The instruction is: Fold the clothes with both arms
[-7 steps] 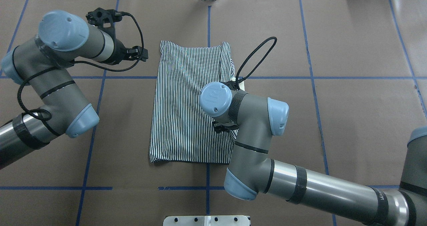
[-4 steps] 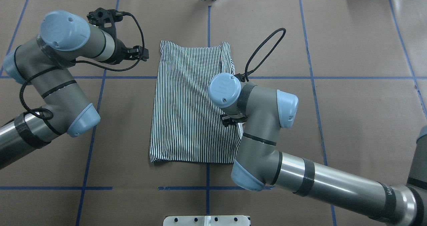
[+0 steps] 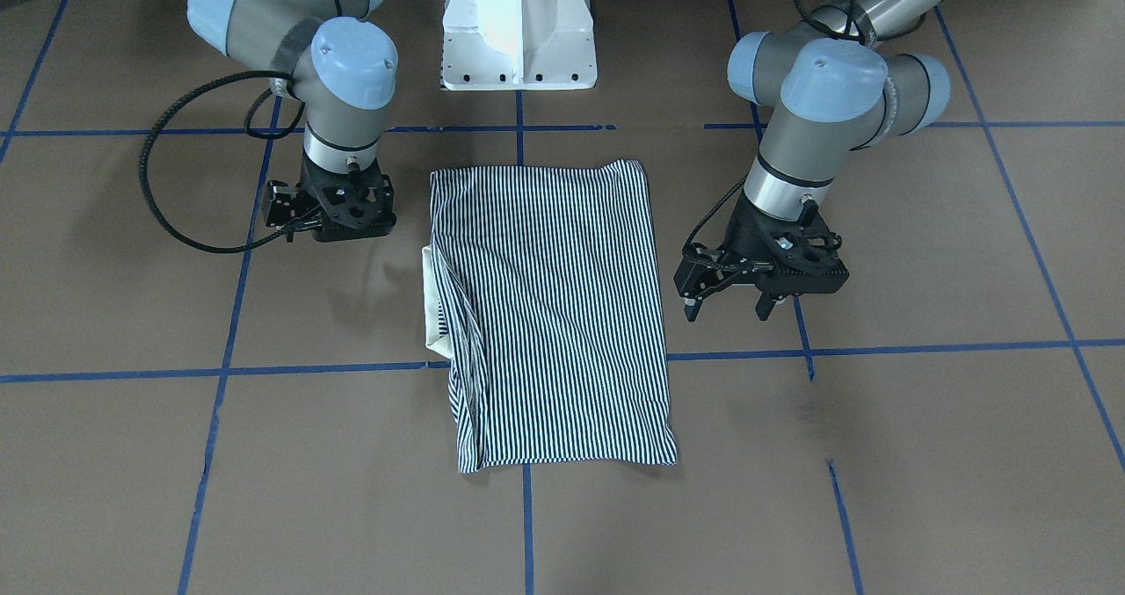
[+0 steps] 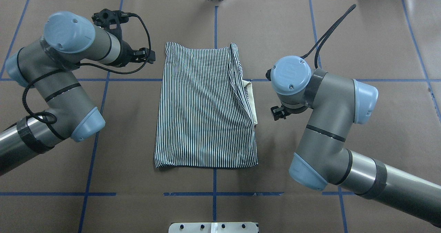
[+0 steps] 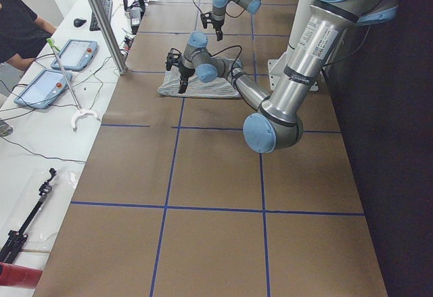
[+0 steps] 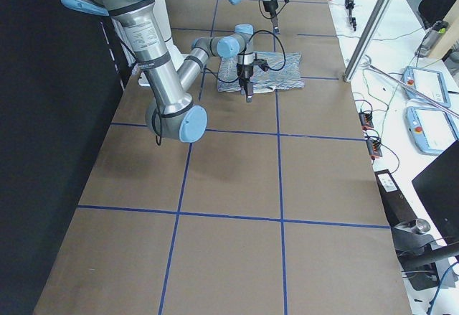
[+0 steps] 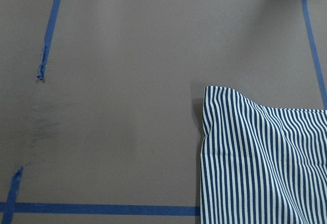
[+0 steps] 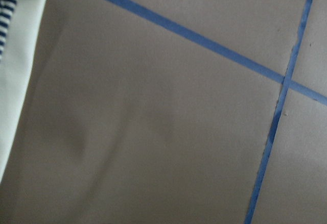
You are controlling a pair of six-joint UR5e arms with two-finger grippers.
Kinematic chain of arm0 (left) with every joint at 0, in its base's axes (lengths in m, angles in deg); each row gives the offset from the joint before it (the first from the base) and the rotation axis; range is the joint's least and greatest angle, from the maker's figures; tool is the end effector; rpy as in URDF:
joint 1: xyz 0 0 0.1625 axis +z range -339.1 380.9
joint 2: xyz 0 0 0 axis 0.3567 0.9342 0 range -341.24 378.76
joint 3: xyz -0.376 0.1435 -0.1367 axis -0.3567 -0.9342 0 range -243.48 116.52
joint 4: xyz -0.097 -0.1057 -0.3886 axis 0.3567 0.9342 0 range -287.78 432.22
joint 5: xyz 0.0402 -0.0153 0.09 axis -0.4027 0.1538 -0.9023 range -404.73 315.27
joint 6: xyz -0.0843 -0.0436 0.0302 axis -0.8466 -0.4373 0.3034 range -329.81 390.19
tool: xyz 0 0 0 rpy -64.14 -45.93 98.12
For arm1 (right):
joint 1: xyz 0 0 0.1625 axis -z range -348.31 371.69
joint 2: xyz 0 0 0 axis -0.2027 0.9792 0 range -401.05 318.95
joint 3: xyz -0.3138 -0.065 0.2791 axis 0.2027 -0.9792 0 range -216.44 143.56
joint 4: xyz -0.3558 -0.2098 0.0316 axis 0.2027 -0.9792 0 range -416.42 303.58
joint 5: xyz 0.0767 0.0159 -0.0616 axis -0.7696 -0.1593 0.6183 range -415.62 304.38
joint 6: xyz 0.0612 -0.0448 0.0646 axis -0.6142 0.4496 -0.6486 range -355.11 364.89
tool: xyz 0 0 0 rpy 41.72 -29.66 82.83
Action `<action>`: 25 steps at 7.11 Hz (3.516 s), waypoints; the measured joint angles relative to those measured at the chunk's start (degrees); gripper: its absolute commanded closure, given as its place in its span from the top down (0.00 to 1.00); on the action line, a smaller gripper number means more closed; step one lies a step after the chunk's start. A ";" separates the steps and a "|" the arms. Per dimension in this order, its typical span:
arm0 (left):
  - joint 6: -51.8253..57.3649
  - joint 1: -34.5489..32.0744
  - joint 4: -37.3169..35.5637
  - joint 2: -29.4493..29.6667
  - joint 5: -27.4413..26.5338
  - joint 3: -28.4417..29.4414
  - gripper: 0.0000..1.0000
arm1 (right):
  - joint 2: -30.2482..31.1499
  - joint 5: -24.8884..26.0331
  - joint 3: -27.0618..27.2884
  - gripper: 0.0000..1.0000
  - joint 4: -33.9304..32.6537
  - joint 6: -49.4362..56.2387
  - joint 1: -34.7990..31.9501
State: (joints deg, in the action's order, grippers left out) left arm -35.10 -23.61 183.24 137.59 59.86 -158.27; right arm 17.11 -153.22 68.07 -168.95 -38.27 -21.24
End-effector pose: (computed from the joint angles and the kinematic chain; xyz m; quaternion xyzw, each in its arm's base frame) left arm 0.4004 -0.5455 0.2922 0.1658 0.4387 -0.0941 0.8782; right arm -0.4601 -0.4412 0.2899 0.0823 -0.1996 -0.1318 0.9675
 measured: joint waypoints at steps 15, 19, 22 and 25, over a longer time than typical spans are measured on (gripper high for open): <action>0.60 -0.59 -0.31 -0.44 0.09 -0.11 1.00 | -23.89 0.56 -39.18 1.00 21.39 0.39 -1.79; 0.54 -0.59 -0.24 -0.35 0.08 -0.05 1.00 | -23.84 0.56 -39.26 1.00 21.39 0.29 -1.32; 0.49 -0.59 -0.34 -0.21 0.11 -0.06 1.00 | -23.32 0.53 -39.28 1.00 21.32 1.14 -1.92; 0.37 -0.59 -0.69 0.04 0.17 -0.22 1.00 | -18.14 -0.16 -38.43 1.00 21.37 8.45 -9.04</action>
State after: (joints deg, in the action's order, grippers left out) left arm -34.73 -24.19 182.55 137.63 60.04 -158.49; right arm -1.03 -153.38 29.63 -147.59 -29.82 -30.27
